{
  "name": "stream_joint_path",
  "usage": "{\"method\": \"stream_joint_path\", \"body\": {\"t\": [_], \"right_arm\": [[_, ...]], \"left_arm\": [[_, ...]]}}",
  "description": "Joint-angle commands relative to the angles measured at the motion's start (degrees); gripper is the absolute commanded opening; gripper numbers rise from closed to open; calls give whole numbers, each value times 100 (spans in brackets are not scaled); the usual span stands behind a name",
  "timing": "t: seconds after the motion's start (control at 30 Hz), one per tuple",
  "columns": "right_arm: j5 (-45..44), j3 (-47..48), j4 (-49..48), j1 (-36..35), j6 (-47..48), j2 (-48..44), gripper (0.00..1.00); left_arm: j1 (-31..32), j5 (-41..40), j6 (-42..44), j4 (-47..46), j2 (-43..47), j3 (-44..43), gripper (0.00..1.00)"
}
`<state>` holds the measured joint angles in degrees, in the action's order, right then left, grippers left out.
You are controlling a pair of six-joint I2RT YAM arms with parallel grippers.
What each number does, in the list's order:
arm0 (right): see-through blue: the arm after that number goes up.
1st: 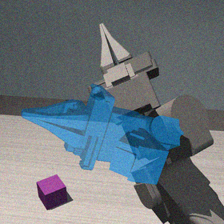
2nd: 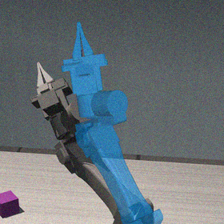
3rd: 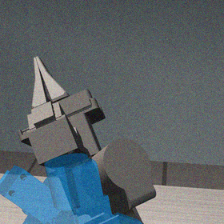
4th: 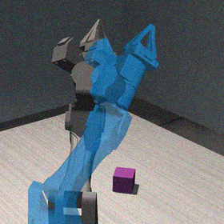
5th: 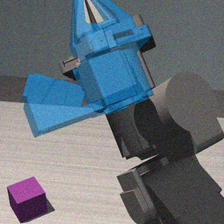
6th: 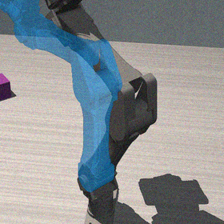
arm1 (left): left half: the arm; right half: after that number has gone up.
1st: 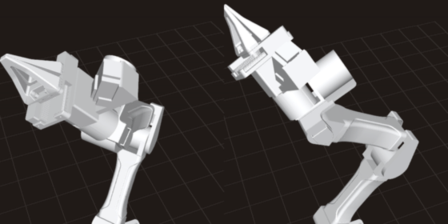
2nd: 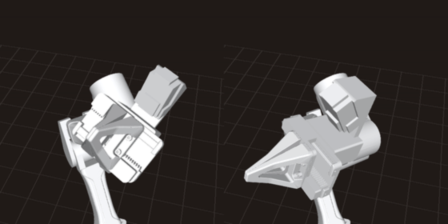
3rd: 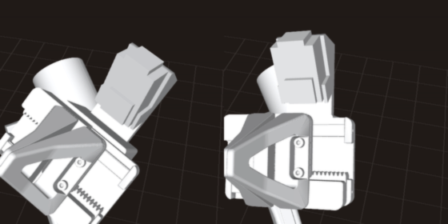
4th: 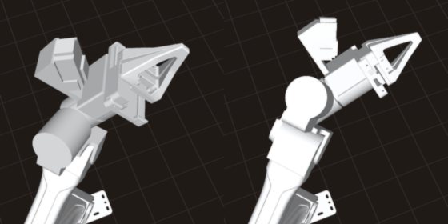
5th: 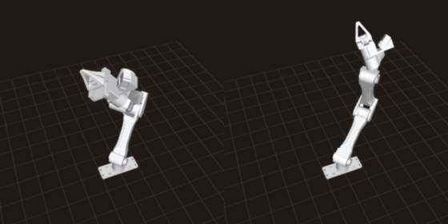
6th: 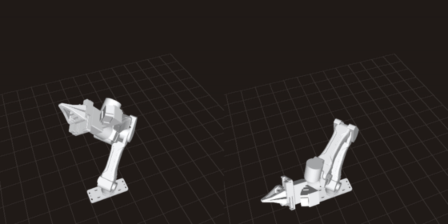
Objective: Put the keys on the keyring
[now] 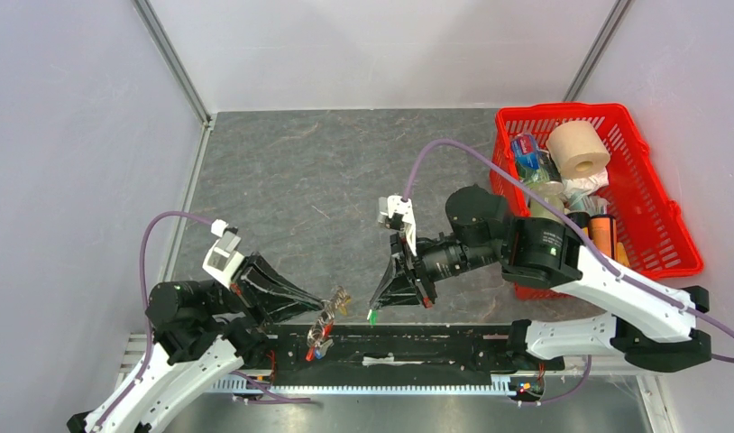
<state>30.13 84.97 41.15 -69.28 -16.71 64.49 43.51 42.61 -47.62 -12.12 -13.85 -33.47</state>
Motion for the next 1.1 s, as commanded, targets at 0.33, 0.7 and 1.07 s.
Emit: {"method": "stream_joint_path", "body": {"t": [0.33, 0.7, 1.07], "right_arm": [[119, 977, -89, -32, -75, 591, 0], [196, 1277, 346, -26, 461, 904, 0], [44, 1372, 740, -36, 1211, 1053, 0]], "left_arm": [[11, -397, 998, 578, 78, -223, 2], [10, -140, 1417, 449, 74, -274, 2], [14, 266, 1757, 133, 188, -156, 2]]}}
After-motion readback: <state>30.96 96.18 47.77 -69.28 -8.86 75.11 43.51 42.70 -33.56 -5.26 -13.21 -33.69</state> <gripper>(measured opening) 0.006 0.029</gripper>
